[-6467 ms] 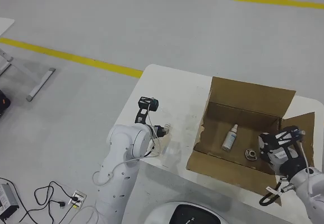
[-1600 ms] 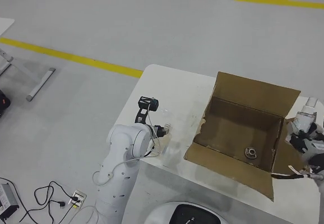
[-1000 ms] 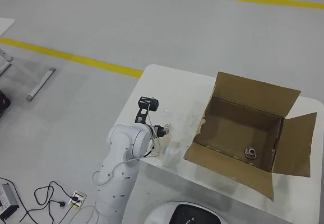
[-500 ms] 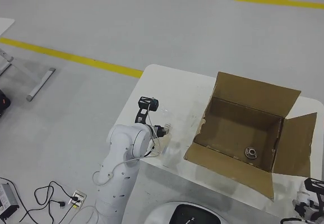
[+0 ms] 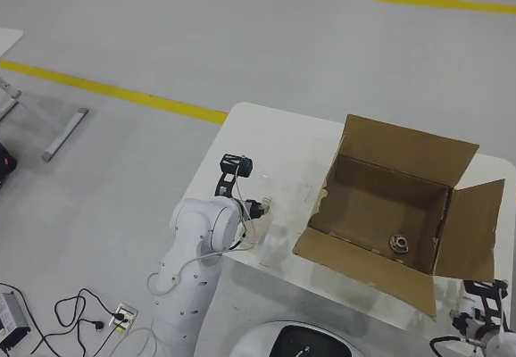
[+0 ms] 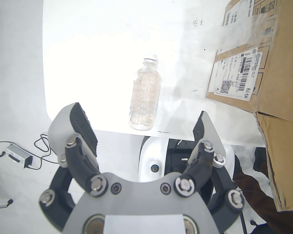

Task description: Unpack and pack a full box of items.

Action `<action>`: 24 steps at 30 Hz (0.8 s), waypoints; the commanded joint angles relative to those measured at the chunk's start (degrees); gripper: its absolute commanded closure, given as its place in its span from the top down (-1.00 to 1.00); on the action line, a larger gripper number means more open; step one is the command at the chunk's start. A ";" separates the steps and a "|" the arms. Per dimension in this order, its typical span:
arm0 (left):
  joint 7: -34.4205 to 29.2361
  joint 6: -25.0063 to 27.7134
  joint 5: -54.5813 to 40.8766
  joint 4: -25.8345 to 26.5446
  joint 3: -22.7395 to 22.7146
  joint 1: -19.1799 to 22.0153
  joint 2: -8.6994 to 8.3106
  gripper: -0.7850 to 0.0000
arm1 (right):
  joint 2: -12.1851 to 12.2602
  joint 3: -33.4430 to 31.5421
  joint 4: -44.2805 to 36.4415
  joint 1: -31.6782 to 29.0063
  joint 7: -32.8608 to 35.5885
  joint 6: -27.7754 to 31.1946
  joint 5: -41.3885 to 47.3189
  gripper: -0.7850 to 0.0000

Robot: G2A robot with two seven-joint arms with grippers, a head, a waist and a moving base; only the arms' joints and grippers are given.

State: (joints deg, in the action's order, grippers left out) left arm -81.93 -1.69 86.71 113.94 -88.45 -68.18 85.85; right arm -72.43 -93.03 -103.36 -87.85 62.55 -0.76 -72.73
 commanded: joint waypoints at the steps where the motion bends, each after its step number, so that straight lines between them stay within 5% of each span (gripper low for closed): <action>1: 0.00 0.00 0.00 0.00 0.00 0.00 0.00 1.00 | 0.03 0.30 0.66 0.39 0.16 -0.34 -0.40 -0.95; 3: 0.00 0.00 0.00 0.00 0.00 0.00 0.00 1.00 | 0.00 0.72 1.16 0.75 -0.04 -0.75 -0.18 -0.71; 4: 0.00 0.00 0.00 0.00 0.00 0.00 0.00 1.00 | 0.01 0.97 1.32 0.94 0.06 -0.81 -0.40 -0.39; 5: 0.00 0.00 0.00 0.00 0.00 0.00 0.00 1.00 | 0.02 1.16 1.40 1.10 -0.01 -0.87 -0.46 -0.27; 11: 0.00 0.00 0.00 0.00 0.00 0.00 0.00 1.00 | 0.14 1.98 1.90 1.80 0.69 -1.43 -2.12 0.00; 17: 0.00 0.00 0.00 0.00 0.00 0.00 0.00 1.00 | 0.33 0.98 0.50 1.58 0.47 -1.57 -1.68 0.58; 21: 0.00 0.00 0.00 0.00 0.00 0.00 0.00 1.00 | 0.48 -1.17 -3.55 0.64 -0.51 -2.13 -0.20 0.60; 24: 0.00 0.00 0.00 0.00 0.00 0.00 0.00 1.00 | 0.63 -4.55 -11.11 -1.23 -1.85 -2.73 2.18 0.28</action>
State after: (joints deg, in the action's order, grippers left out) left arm -81.93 -1.69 86.71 113.94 -88.45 -68.18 85.85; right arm -71.86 -96.29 -111.48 -88.46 61.06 -3.33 -71.15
